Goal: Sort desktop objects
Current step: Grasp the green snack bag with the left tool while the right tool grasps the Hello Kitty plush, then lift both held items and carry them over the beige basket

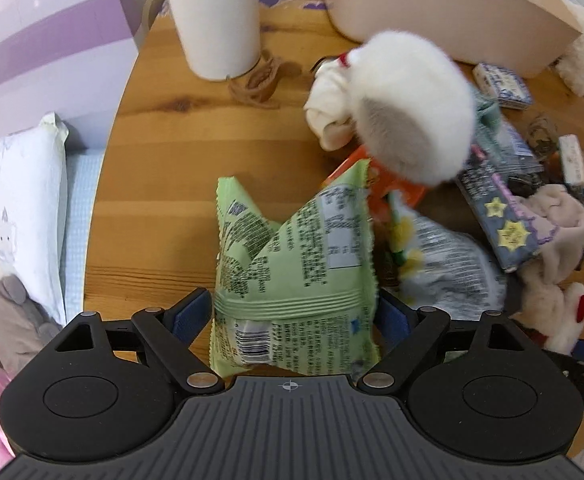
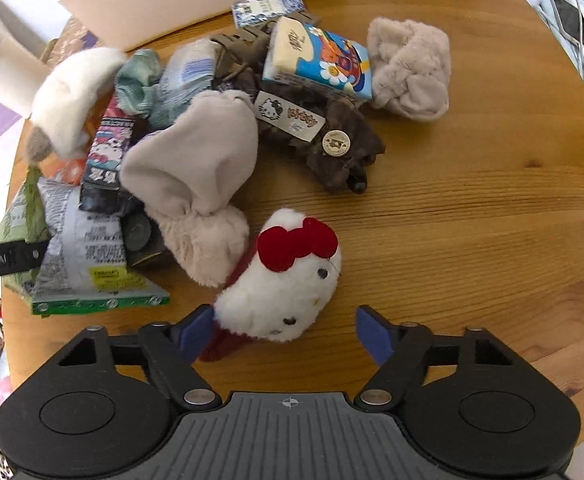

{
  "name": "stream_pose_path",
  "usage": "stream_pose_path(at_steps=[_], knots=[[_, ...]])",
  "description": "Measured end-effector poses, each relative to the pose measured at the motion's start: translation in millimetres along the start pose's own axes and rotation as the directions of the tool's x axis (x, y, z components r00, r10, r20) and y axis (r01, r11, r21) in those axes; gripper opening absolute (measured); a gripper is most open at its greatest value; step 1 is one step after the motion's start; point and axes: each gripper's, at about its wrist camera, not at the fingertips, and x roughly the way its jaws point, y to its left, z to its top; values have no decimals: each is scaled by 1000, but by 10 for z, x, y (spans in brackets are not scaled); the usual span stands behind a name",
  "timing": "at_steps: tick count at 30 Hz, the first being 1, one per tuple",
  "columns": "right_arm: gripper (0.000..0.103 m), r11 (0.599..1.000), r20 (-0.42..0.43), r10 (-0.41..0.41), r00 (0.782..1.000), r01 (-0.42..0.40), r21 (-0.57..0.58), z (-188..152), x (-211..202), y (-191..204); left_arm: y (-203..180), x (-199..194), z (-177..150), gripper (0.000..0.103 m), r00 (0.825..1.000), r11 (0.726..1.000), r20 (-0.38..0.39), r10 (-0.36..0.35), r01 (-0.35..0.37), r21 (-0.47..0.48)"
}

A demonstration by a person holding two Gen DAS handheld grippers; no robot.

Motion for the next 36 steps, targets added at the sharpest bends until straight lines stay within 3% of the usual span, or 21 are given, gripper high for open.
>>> stream_pose_path(at_steps=[4,11,16,18,22,23,27,32,36], knots=[[70,997,-2,41,999,-40,58,26,31,-37,41,115,-31,82,1000,999,-7,-9,8,-33],[66,993,9,58,998,-59,101,61,73,-41,24,168,-77,81,1000,999,7,-9,10,-49],[49,995,13,43,999,-44,93,104,124,15,5,159,-61,76,1000,998,24,-1,2,-58],[46,994,15,49,999,-50,94,102,114,22,7,144,-59,72,1000,998,25,-4,5,-68],[45,991,15,71,997,-72,115,68,68,-45,14,111,-91,65,999,998,28,-18,19,-55],[45,991,15,70,997,-72,115,58,49,-66,9,101,-102,64,999,992,37,-14,19,-122],[44,992,24,74,997,-76,96,39,-55,-131,43,4,-119,62,998,992,55,-22,28,-120],[44,990,91,96,991,-105,92,104,-352,-204,111,-267,-52,62,993,985,107,-42,60,-163],[44,996,170,84,982,-86,4,215,-561,-392,120,-510,89,62,984,986,165,-60,85,-146]])
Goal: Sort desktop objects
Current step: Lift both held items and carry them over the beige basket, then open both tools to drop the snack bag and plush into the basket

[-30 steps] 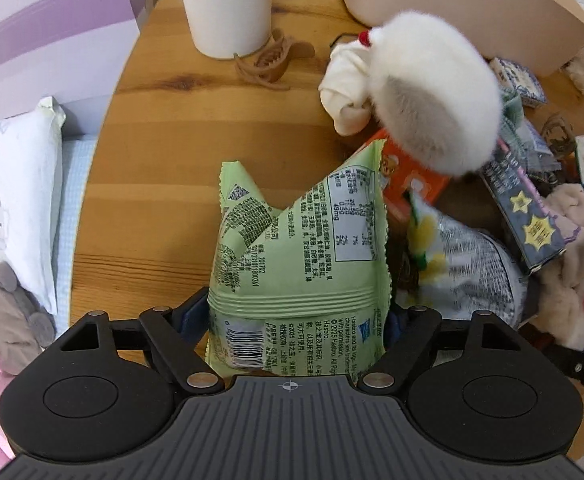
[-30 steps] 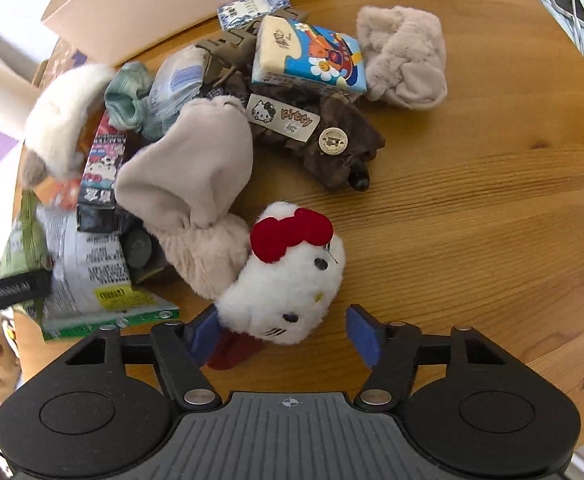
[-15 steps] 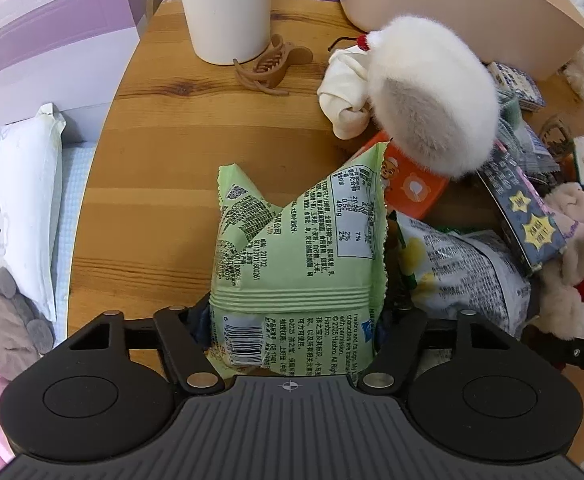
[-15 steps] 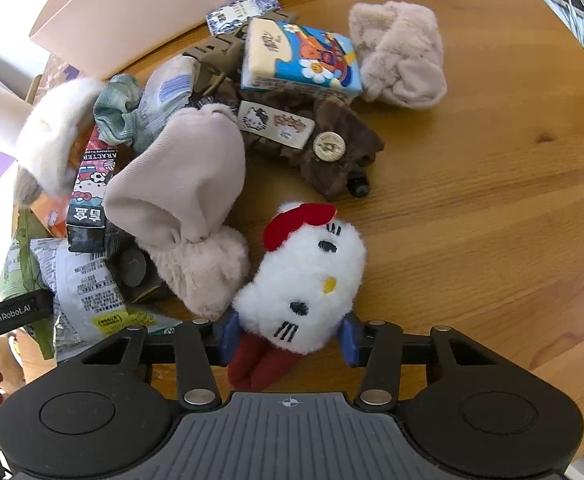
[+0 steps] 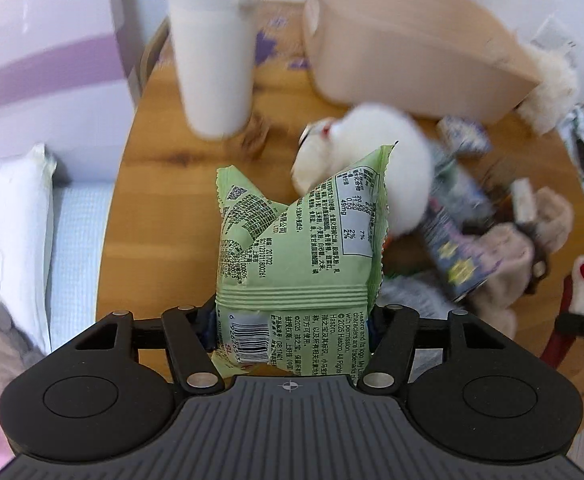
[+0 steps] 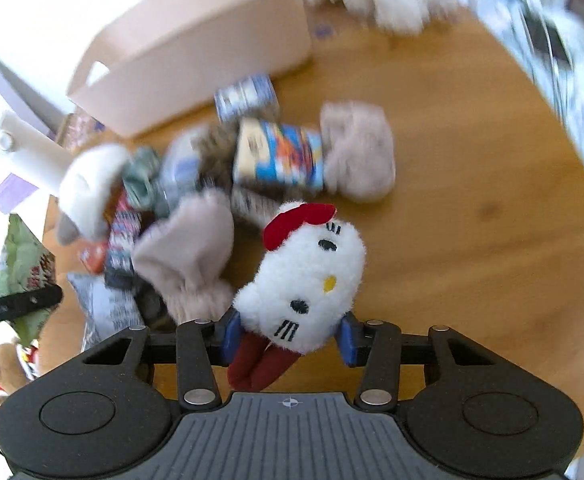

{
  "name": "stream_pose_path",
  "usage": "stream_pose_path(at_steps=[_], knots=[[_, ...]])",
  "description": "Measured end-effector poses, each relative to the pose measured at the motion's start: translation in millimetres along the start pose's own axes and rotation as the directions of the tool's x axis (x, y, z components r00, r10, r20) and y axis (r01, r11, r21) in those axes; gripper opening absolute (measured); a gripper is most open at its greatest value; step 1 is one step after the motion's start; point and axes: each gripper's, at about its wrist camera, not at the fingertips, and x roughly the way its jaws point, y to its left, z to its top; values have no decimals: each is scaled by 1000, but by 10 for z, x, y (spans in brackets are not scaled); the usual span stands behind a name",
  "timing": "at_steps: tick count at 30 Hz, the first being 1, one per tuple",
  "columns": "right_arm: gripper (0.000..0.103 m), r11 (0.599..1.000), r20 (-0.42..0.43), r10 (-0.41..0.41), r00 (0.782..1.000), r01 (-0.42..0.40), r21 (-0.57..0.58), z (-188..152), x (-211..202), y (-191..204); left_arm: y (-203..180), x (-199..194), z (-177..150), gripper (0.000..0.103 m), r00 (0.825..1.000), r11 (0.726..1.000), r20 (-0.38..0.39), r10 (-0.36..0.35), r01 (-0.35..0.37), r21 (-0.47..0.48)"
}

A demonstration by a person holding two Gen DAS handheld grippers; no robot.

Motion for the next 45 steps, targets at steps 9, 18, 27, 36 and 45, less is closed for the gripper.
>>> stream_pose_path(at_steps=[9,18,27,36,45], knots=[[44,987,186,-1,983,31,-155,806,-334,50,-393,-432,647,63,985,993,168,-40,21,117],[44,962,279,0,960,76,-261,1551,-410,250,-632,-506,1531,63,959,981,284,-18,-38,190],[44,957,269,-28,963,103,-270,2177,-88,419,-991,27,2111,63,967,952,247,59,-129,279],[45,942,248,-48,967,127,-310,2406,326,670,-1096,629,2224,63,968,945,181,172,-214,246],[45,938,225,-54,973,127,-322,2474,741,692,-1222,793,2343,63,952,932,214,219,-269,241]])
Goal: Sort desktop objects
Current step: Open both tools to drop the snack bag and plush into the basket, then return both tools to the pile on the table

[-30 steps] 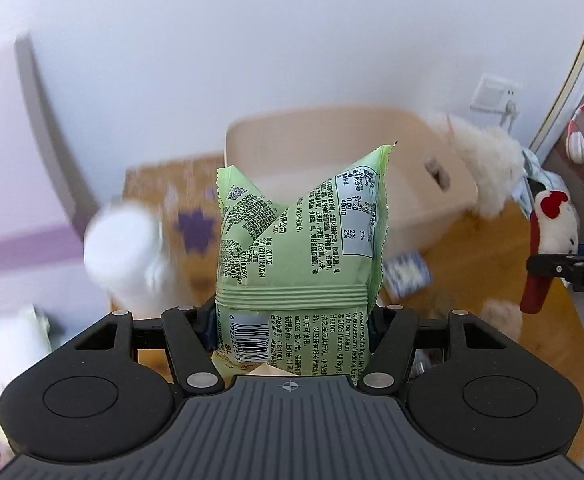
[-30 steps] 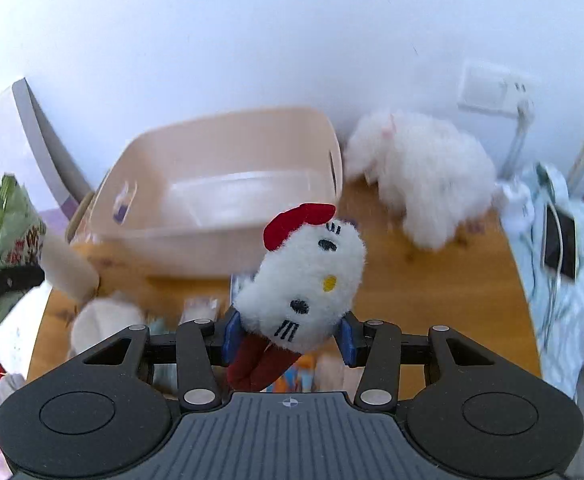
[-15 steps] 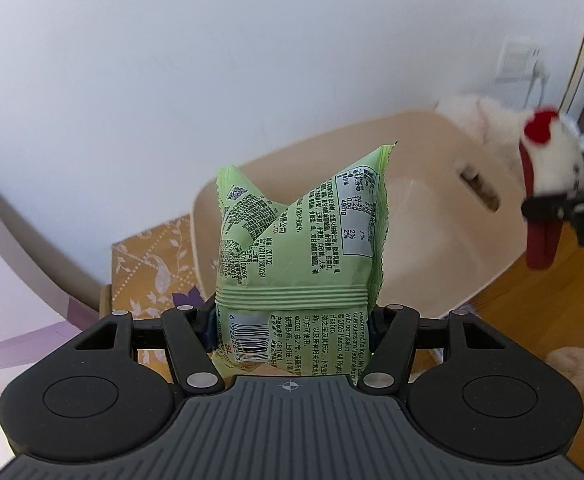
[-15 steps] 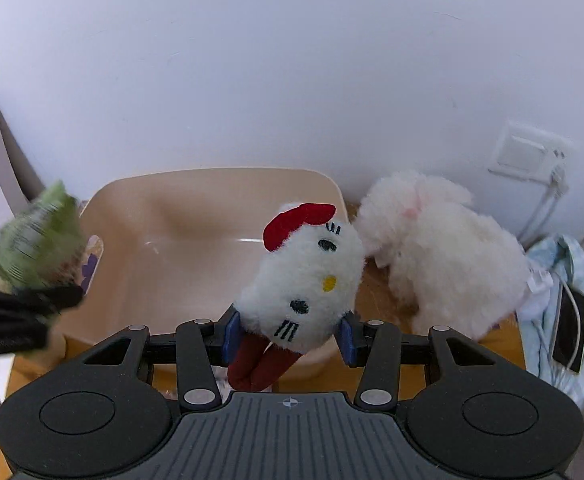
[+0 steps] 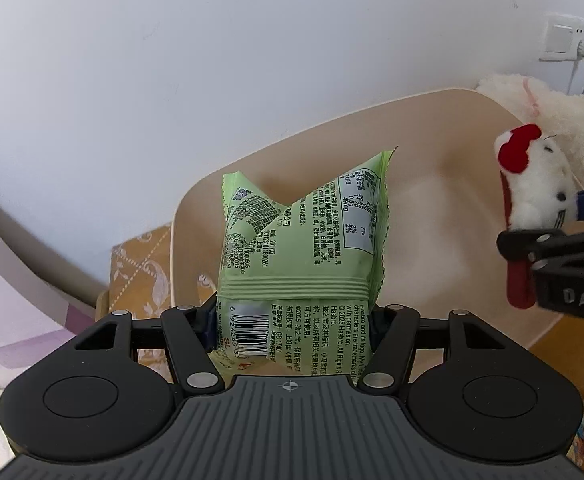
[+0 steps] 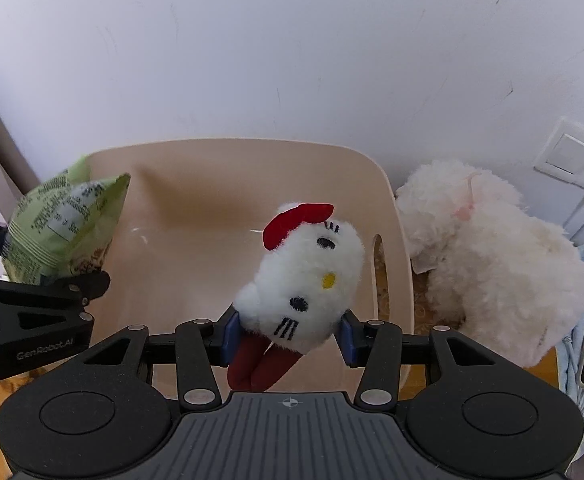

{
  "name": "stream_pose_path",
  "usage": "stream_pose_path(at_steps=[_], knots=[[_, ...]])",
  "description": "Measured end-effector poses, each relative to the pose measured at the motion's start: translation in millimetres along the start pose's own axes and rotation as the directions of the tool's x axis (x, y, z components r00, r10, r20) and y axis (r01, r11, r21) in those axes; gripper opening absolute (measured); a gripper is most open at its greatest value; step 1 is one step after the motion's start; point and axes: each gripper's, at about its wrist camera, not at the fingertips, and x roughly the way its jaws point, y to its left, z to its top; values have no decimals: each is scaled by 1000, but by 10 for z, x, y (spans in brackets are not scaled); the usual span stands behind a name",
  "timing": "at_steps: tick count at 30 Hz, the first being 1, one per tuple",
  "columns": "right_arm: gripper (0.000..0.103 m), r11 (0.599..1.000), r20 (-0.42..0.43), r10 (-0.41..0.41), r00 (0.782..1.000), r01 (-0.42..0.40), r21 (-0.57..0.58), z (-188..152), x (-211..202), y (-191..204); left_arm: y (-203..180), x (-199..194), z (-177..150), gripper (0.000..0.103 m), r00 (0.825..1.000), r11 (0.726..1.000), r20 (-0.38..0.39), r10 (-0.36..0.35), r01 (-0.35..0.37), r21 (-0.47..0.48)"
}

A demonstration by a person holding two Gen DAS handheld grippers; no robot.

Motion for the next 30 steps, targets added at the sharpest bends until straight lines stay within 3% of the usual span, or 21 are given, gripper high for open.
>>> stream_pose_path(at_steps=[4,6,8,10,14,21,30], knots=[[47,1000,-18,-12,1000,12,-27,-14,89,10,-103,86,-15,64,1000,1000,-19,-11,12,22],[58,999,-26,-20,999,19,-47,-27,115,20,-158,120,-34,67,999,999,-33,-24,26,46],[62,998,-24,-21,1000,19,-57,-32,111,3,-200,101,-46,70,999,997,-28,-39,41,65],[77,998,-15,-20,1000,19,-64,-37,80,-16,-189,74,-58,74,1000,997,1,-30,30,77],[80,997,1,-29,1000,29,-69,-54,-7,-55,-128,25,-72,77,1000,996,24,-1,-1,84],[101,994,50,-13,999,19,-106,-122,-299,-106,-25,-283,-148,78,999,999,48,-1,-1,32],[103,991,82,69,994,-59,-117,-360,-846,-175,204,-740,-264,78,996,995,71,-46,52,-88]])
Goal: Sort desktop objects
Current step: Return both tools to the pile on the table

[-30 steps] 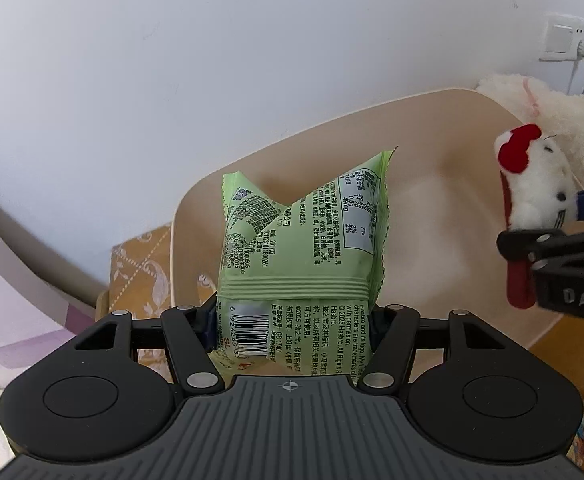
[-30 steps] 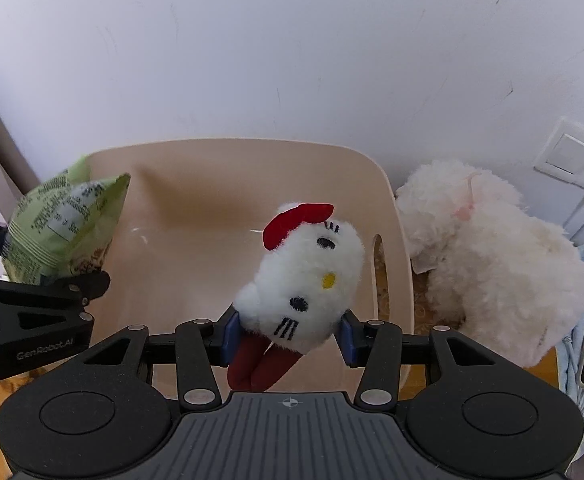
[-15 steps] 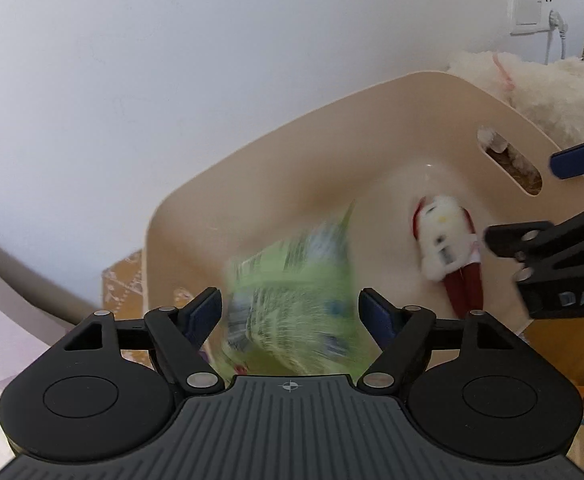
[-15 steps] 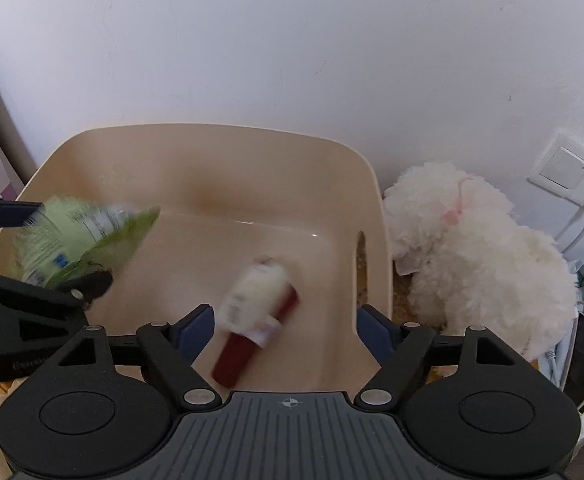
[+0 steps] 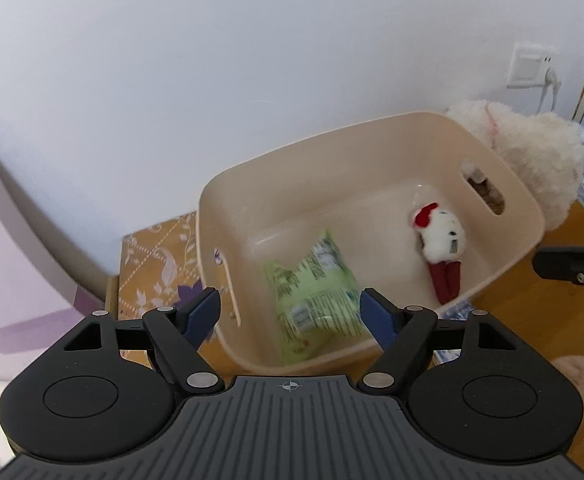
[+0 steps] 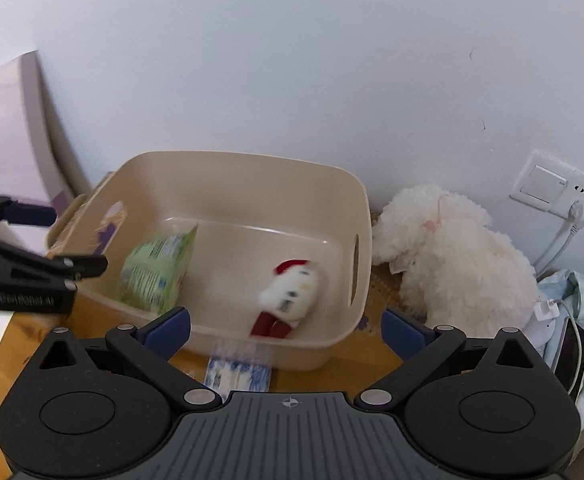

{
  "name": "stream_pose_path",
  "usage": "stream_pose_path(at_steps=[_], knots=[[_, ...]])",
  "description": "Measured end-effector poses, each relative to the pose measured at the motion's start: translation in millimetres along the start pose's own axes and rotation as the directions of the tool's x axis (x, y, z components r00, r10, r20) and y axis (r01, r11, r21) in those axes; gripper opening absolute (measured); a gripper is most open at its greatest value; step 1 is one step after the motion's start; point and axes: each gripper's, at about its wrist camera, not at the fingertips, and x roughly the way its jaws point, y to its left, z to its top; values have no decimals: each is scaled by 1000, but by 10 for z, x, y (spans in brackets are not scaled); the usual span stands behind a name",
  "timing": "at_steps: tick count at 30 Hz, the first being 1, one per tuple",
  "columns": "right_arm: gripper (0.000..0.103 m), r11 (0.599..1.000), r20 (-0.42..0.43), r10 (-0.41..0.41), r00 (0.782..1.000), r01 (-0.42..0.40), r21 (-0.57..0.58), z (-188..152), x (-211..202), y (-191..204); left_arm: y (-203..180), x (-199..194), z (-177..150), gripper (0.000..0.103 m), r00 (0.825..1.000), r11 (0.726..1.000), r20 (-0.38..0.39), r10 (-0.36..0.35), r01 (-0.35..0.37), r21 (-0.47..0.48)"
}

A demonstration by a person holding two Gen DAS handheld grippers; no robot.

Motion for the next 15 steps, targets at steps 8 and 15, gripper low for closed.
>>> stream_pose_path(at_steps=[8,15], knots=[[103,995,-28,22,999,-24,-93,-442,-263,-80,150,-388,-379,81,1000,996,-11,-8,7,-93],[103,986,-88,-21,996,5,-168,-889,-310,-219,206,-501,-920,81,995,986,-91,-40,25,-163]])
